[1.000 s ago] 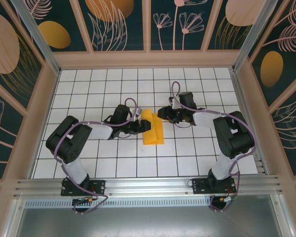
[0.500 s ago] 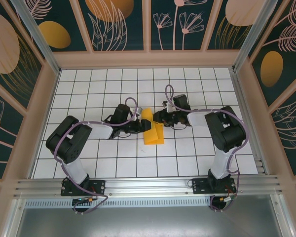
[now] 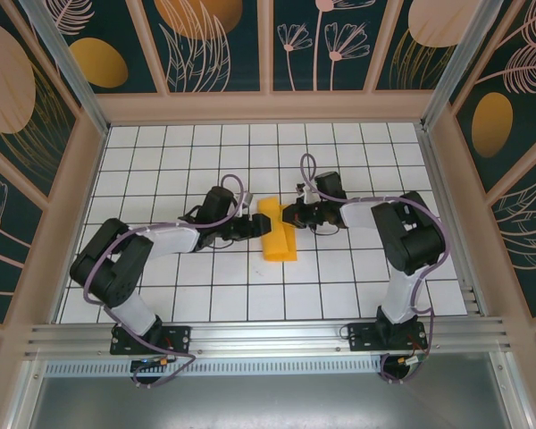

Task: Fold a paper plane with a square sheet of paper (fold left side to right side)
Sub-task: First fold in half a square sheet of paper at the center of the table.

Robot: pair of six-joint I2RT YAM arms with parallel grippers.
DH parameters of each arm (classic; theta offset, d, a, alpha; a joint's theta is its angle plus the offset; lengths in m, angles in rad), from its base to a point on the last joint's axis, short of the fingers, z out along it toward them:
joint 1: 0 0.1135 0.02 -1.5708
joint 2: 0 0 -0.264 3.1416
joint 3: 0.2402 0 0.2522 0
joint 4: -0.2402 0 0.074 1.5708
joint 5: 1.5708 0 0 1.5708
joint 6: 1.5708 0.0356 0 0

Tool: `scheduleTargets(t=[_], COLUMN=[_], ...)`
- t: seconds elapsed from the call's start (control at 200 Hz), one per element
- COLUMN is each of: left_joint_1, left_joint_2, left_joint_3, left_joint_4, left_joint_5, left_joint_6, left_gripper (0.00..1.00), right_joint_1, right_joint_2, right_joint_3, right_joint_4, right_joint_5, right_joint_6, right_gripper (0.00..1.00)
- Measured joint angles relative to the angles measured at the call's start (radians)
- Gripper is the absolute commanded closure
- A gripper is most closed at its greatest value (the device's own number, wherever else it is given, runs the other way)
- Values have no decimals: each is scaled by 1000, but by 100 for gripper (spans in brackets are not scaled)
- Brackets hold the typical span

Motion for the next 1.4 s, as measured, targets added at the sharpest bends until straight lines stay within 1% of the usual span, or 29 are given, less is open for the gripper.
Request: scheduleTargets(t=[0.12, 0.26, 0.41, 0.596, 0.691, 0.796, 0.871, 0.976, 1.086, 1.161, 1.401], left_joint_1=[0, 0, -15, -40, -48, -53, -55, -56, -61, -64, -84], left_joint_2=[-18, 15, 90, 145, 156, 167, 179, 188, 192, 196, 218], left_joint_3=[46, 81, 113, 143, 156, 168, 175, 183, 193, 199, 249], left_joint_4=[-86, -143, -166, -180, -180, -180, -183, -193, -209, -217, -262], left_joint_5=[-82, -133, -151, -159, -159, -159, -162, -168, -182, -189, -219], left_joint_6=[-1, -13, -34, -55, -63, -66, -66, -68, -69, -69, -68], left_gripper=[34, 36, 38, 44, 47, 49, 50, 53, 55, 55, 55], right_joint_1=[-18, -19, -19, -19, -20, -20, -25, -35, -50, -63, -119], right_joint_2=[-10, -13, -21, -39, -43, -44, -48, -68, -109, -141, -217], right_joint_3=[-8, -12, -25, -49, -58, -64, -66, -70, -72, -72, -92], right_joint_4=[-17, -29, -40, -43, -43, -44, -47, -54, -77, -98, -159], right_joint_5=[13, 21, 40, 54, 61, 65, 68, 84, 111, 137, 214], right_joint_6=[-12, -16, -19, -20, -20, -26, -26, -33, -43, -56, -88], right_gripper=[100, 100, 100, 99, 96, 92, 82, 71, 62, 60, 57])
